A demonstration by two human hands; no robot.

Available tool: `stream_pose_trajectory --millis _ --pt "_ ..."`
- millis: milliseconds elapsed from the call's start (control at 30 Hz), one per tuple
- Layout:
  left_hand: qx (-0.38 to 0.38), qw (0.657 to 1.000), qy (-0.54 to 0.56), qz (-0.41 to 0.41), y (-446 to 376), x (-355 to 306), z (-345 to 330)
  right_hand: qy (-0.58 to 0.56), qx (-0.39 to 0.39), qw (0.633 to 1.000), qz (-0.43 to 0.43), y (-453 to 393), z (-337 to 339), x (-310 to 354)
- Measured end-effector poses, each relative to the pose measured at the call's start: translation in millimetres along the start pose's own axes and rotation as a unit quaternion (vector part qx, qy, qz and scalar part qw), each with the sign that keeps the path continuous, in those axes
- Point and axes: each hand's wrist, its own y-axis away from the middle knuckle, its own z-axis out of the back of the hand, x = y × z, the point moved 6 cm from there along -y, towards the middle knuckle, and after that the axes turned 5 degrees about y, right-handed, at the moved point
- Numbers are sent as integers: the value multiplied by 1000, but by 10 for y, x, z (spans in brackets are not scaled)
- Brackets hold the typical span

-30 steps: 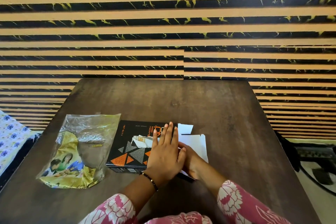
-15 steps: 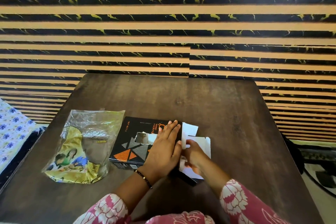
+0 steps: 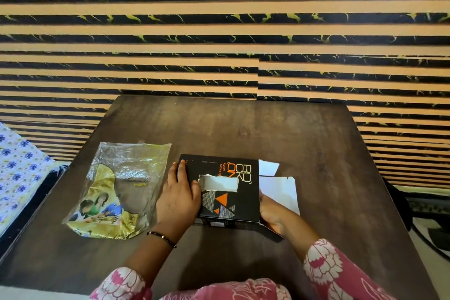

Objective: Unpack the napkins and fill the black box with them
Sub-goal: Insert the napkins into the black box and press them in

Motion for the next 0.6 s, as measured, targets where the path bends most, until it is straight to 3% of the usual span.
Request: stream_pose_trajectory --millis 100,167,300,367,433,467,500,600 --pt "-4 1000 11 -5 5 6 -8 116 3 993 25 18 25 24" --pt "-4 1000 4 -3 -4 9 -21 111 -32 992 54 27 36 72" --pt "-3 995 -93 -19 -36 -33 -52 103 5 994 46 57 50 13" --pt "-19 990 -108 -94 2 -218 -56 63 -80 993 64 54 354 46" --pt "-6 979 -79 -190 108 -479 -121 92 -289 945 123 181 807 243" --pt "24 970 -66 -234 179 -612 -195 122 -349 918 141 237 933 343" --pt "61 957 -65 -275 254 -741 -292 170 -361 903 157 250 970 423" --pt "125 915 -109 -367 376 -981 -567 290 -261 909 149 105 780 432"
